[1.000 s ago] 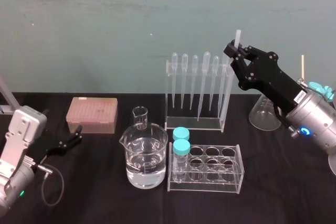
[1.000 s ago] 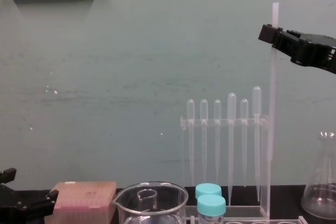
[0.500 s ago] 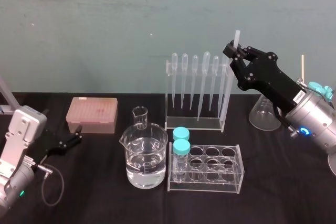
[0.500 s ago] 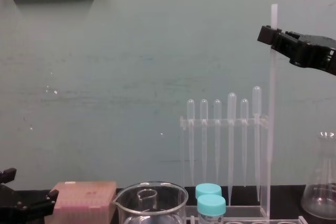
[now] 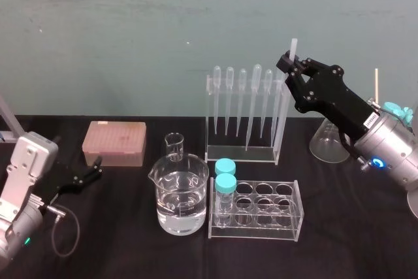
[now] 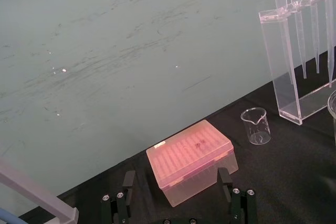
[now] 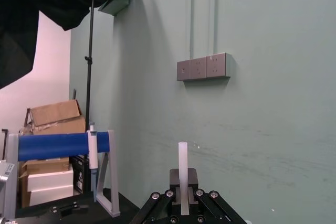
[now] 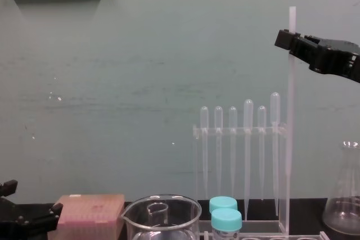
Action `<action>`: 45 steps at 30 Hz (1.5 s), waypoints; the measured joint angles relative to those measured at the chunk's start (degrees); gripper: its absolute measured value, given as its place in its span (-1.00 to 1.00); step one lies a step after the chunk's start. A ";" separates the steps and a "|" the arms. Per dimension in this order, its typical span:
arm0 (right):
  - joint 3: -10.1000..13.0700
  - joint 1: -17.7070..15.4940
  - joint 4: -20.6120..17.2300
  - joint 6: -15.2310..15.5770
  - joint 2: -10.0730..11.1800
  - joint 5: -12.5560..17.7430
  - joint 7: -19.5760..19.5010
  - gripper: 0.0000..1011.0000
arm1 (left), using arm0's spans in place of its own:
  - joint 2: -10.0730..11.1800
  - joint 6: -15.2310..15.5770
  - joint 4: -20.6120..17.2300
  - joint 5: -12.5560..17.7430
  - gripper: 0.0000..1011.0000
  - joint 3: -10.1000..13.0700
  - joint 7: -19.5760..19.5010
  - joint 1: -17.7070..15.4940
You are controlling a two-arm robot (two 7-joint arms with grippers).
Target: Pick up the stirring rod with one hand, then place it down.
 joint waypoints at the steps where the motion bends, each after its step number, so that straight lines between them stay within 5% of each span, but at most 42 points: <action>1: -0.03 0.02 0.06 0.01 -0.01 0.01 0.03 -0.86 | 0.00 0.00 0.00 0.00 0.98 0.00 0.00 0.00; 11: -0.92 0.07 1.49 -1.01 0.32 0.10 2.42 -0.86 | 0.00 0.00 0.00 0.00 0.98 0.00 0.00 0.00; 20: -2.96 -1.17 5.29 -4.78 0.38 -4.30 3.18 -0.86 | 0.00 0.00 0.00 0.00 0.98 0.00 0.00 0.00; 31: -2.98 -0.74 10.12 -8.19 -2.53 -5.36 3.86 -0.86 | 0.00 0.00 0.00 0.00 0.98 0.00 0.00 0.00; 45: -3.34 0.29 12.90 -8.29 -4.16 -5.38 4.92 -0.86 | 0.00 0.00 0.00 0.00 0.98 0.00 0.00 0.00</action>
